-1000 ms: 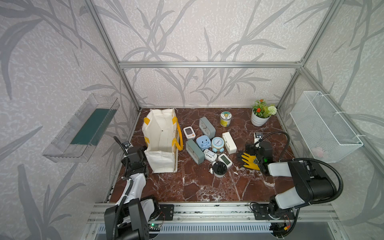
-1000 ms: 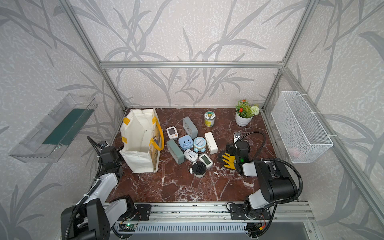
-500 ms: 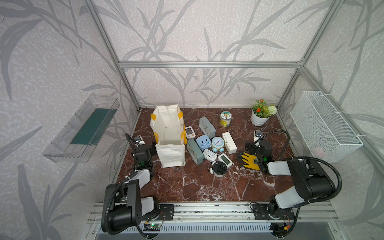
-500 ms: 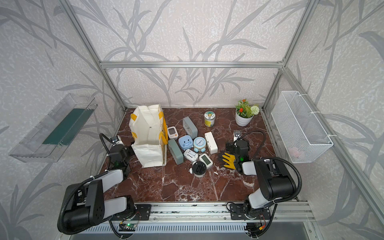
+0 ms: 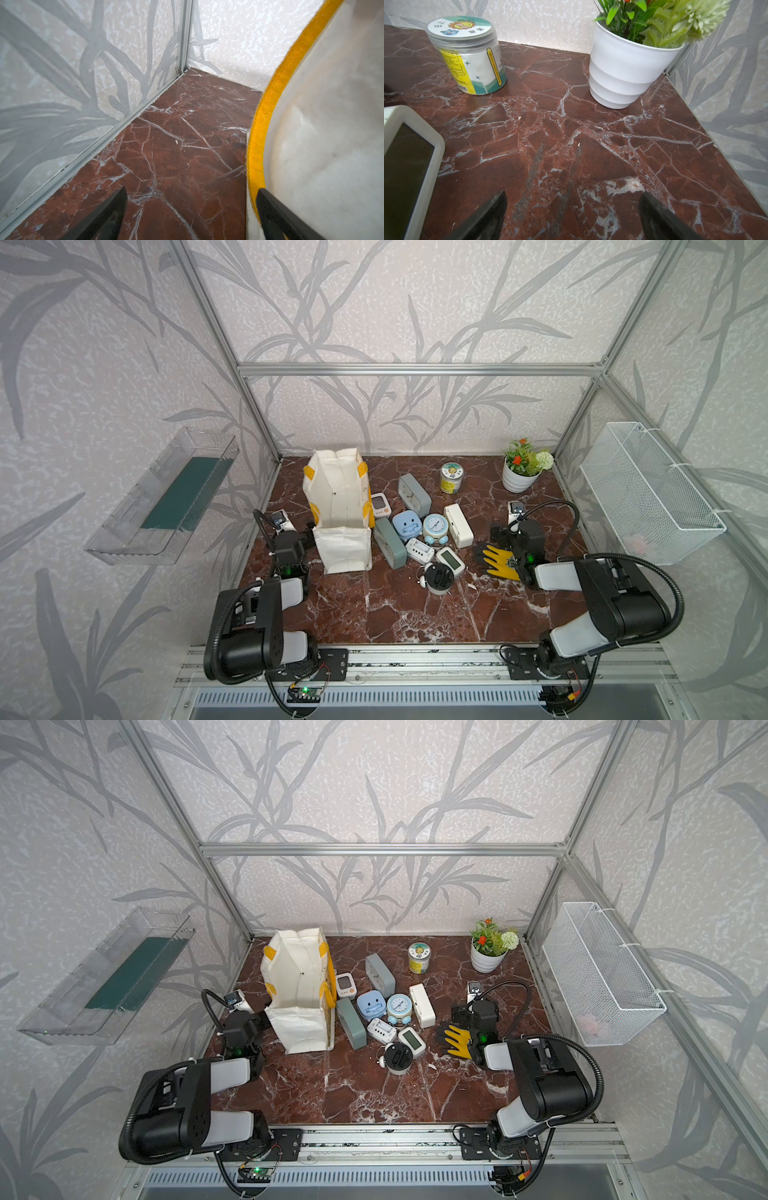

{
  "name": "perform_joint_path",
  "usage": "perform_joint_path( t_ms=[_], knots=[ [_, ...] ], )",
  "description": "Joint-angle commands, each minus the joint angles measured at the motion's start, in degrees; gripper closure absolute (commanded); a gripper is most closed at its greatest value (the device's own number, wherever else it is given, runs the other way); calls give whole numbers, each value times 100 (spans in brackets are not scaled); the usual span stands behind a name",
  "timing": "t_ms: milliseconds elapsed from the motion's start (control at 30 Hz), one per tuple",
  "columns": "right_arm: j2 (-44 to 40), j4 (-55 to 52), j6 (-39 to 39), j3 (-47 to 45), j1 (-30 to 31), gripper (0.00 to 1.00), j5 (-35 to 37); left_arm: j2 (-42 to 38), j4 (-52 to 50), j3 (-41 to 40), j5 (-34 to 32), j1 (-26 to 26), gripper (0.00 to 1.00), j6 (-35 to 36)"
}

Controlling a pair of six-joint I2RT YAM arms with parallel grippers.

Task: Take the alarm clock out of the canvas bag
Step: Move the canvas bag to the center of the board.

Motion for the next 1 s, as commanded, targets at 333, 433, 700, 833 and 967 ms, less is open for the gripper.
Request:
perform_joint_path(
  t_ms=[333,433,700,833,967],
  knots=[
    [-22,100,-29,86,-19,1,35,931,1470,-121,49,-477,4,567],
    [-14,98,-22,94,-24,1,35,1020,1037,174,200,-476,2,652],
    [-22,97,-18,94,-20,1,35,957,231,563,355,-519,1,747],
    [-18,98,-19,98,-25,1,33,988,284,557,351,-515,1,752],
    [-20,98,-18,94,-22,1,36,981,273,569,349,-519,1,751]
  ],
)
